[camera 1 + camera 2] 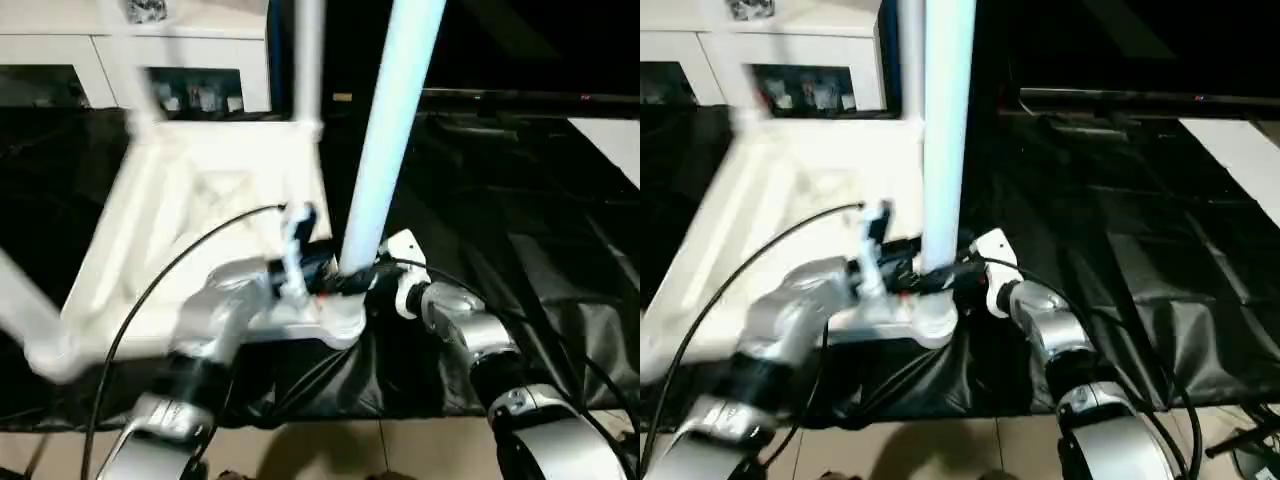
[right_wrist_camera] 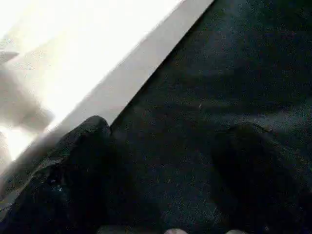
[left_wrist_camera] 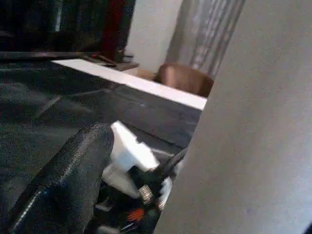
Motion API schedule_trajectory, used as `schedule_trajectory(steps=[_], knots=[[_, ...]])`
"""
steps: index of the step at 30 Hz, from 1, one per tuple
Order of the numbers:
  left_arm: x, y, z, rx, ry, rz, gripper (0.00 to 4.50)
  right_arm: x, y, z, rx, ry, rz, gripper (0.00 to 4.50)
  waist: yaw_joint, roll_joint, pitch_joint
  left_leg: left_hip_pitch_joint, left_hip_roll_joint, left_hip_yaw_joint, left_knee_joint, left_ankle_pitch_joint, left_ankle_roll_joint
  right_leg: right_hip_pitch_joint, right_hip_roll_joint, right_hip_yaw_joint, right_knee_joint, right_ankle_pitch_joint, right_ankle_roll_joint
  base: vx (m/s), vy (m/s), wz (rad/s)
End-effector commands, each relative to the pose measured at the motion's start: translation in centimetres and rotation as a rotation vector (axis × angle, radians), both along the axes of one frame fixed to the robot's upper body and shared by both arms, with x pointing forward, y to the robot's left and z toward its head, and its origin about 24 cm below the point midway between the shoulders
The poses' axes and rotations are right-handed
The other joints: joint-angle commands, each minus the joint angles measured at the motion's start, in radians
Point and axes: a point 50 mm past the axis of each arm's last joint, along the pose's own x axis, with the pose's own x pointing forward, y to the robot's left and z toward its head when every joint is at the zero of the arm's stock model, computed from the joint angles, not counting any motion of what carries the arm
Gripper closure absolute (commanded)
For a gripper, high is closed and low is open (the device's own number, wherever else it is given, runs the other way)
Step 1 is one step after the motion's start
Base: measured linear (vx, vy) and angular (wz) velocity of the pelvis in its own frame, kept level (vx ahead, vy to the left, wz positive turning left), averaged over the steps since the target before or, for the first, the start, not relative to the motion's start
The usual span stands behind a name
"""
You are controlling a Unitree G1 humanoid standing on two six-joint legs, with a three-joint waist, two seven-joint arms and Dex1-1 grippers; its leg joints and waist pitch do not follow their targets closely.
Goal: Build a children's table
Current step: Rotate table base
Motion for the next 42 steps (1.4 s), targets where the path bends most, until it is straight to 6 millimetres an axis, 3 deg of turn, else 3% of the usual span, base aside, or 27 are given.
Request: schedule_trajectory(steps=[1, 2, 4, 8, 9, 12, 13, 15, 17, 21, 23, 30, 32, 37, 38, 42], knots=[[0.4, 1.3, -0.2, 0.059, -0.021, 0.039, 0.00, 0.5, -1.6, 1.1, 0.012, -0.056, -0.052, 0.05, 0.011, 0.004, -0.068, 0.024, 0.015, -0.010, -0.073, -0.321, -0.002, 0.039, -0.019, 0.018, -0.068, -0.202, -0.237, 0.000, 0.000, 0.00], [0.2, 2.2, -0.5, 0.107, -0.047, 0.050, 0.00, 0.3, -2.8, 1.3, -0.004, -0.074, -0.068, 0.05, 0.016, 0.004, -0.067, 0.025, 0.017, -0.009, -0.073, -0.304, 0.006, 0.041, -0.018, 0.018, -0.068, -0.181, -0.240, 0.000, 0.000, 0.00], [0.2, 2.5, -0.7, 0.127, -0.059, 0.052, 0.00, 0.2, -3.2, 1.3, -0.011, -0.081, -0.071, 0.05, 0.019, 0.006, -0.067, 0.025, 0.016, -0.008, -0.072, -0.291, 0.012, 0.041, -0.018, 0.017, -0.065, -0.168, -0.241, 0.000, 0.000, 0.00], [-1.8, 4.6, -2.1, 0.242, -0.031, -0.101, 0.00, -1.3, -6.4, 2.0, -0.053, -0.102, -0.041, 0.05, 0.027, 0.004, -0.065, 0.024, 0.016, -0.008, -0.074, -0.288, 0.018, 0.043, -0.017, 0.019, -0.066, -0.186, -0.232, 0.000, 0.000, 0.00], [-2.2, 5.0, -2.5, 0.273, -0.016, -0.127, 0.00, -1.7, -6.8, 2.2, -0.060, -0.101, -0.022, 0.05, 0.033, 0.009, -0.065, 0.031, 0.018, -0.006, -0.074, -0.297, 0.017, 0.038, -0.015, 0.020, -0.068, -0.192, -0.229, 0.000, 0.000, 0.00], [-2.6, 5.8, -3.5, 0.383, -0.004, -0.136, 0.18, -3.2, -7.6, 2.9, -0.087, -0.098, 0.066, 0.01, 0.038, 0.016, -0.061, 0.033, 0.020, -0.007, -0.079, -0.331, 0.006, 0.035, -0.012, 0.020, -0.069, -0.211, -0.226, 0.000, 0.000, 0.00], [-2.6, 6.1, -3.9, 0.431, -0.013, -0.125, 0.29, -3.8, -7.7, 3.1, -0.094, -0.095, 0.107, 0.00, 0.043, 0.015, -0.059, 0.039, 0.022, -0.006, -0.078, -0.361, 0.004, 0.030, -0.013, 0.021, -0.073, -0.235, -0.219, 0.000, 0.000, 0.00], [-2.6, 6.5, -4.4, 0.479, -0.025, -0.117, 0.39, -4.5, -7.8, 3.4, -0.101, -0.092, 0.156, 0.00, 0.046, 0.019, -0.055, 0.035, 0.022, -0.010, -0.083, -0.387, -0.005, 0.031, -0.017, 0.021, -0.079, -0.287, -0.201, 0.000, 0.000, 0.00], [-2.6, 6.9, -4.7, 0.504, -0.018, -0.106, 0.59, -5.4, -7.8, 3.8, -0.110, -0.083, 0.217, 0.00, 0.049, 0.017, -0.054, 0.036, 0.022, -0.011, -0.084, -0.406, -0.019, 0.029, -0.020, 0.023, -0.084, -0.330, -0.179, 0.000, 0.000, 0.00], [-2.2, 7.3, -4.8, 0.542, -0.028, -0.080, 0.93, -6.9, -7.7, 4.5, -0.116, -0.056, 0.306, 0.00, 0.052, 0.016, -0.054, 0.035, 0.021, -0.014, -0.083, -0.417, -0.020, 0.025, -0.022, 0.023, -0.087, -0.360, -0.167, 0.000, 0.000, 0.00], [-1.8, 7.6, -4.6, 0.545, -0.028, -0.066, 1.11, -7.3, -7.5, 4.8, -0.113, -0.047, 0.329, 0.00, 0.053, 0.021, -0.053, 0.034, 0.020, -0.016, -0.085, -0.429, -0.024, 0.023, -0.023, 0.023, -0.088, -0.381, -0.167, 0.000, 0.000, 0.00], [-0.8, 9.1, -4.2, 0.576, -0.024, -0.014, 1.54, -7.7, -7.2, 5.2, -0.099, -0.036, 0.356, 0.00, 0.050, 0.019, -0.049, 0.039, 0.016, -0.021, -0.084, -0.485, -0.042, 0.014, -0.026, 0.019, -0.102, -0.497, -0.133, 0.000, 0.000, 0.00], [-0.6, 9.4, -4.2, 0.582, -0.027, -0.007, 1.57, -7.8, -7.1, 5.3, -0.097, -0.034, 0.360, 0.00, 0.048, 0.021, -0.048, 0.037, 0.017, -0.024, -0.086, -0.492, -0.045, 0.015, -0.027, 0.017, -0.103, -0.505, -0.128, 0.000, 0.000, 0.00], [-0.1, 9.7, -3.9, 0.592, -0.040, -0.002, 2.06, -7.9, -7.0, 5.5, -0.091, -0.026, 0.369, 0.00, 0.050, 0.023, -0.051, 0.042, 0.017, -0.024, -0.085, -0.504, -0.048, 0.011, -0.026, 0.018, -0.103, -0.491, -0.134, 0.000, 0.000, 0.00], [0.0, 9.8, -3.7, 0.589, -0.045, -0.004, 2.33, -7.9, -6.9, 5.5, -0.091, -0.025, 0.371, 0.00, 0.050, 0.023, -0.050, 0.040, 0.017, -0.025, -0.086, -0.502, -0.048, 0.013, -0.027, 0.017, -0.102, -0.485, -0.136, 0.000, 0.000, 0.00], [0.4, 9.7, -3.1, 0.589, -0.080, -0.026, 2.66, -8.0, -6.9, 5.5, -0.093, -0.020, 0.375, 0.00, 0.052, 0.023, -0.053, 0.038, 0.018, -0.024, -0.086, -0.478, -0.047, 0.016, -0.027, 0.019, -0.096, -0.439, -0.151, 0.000, 0.000, 0.00]])
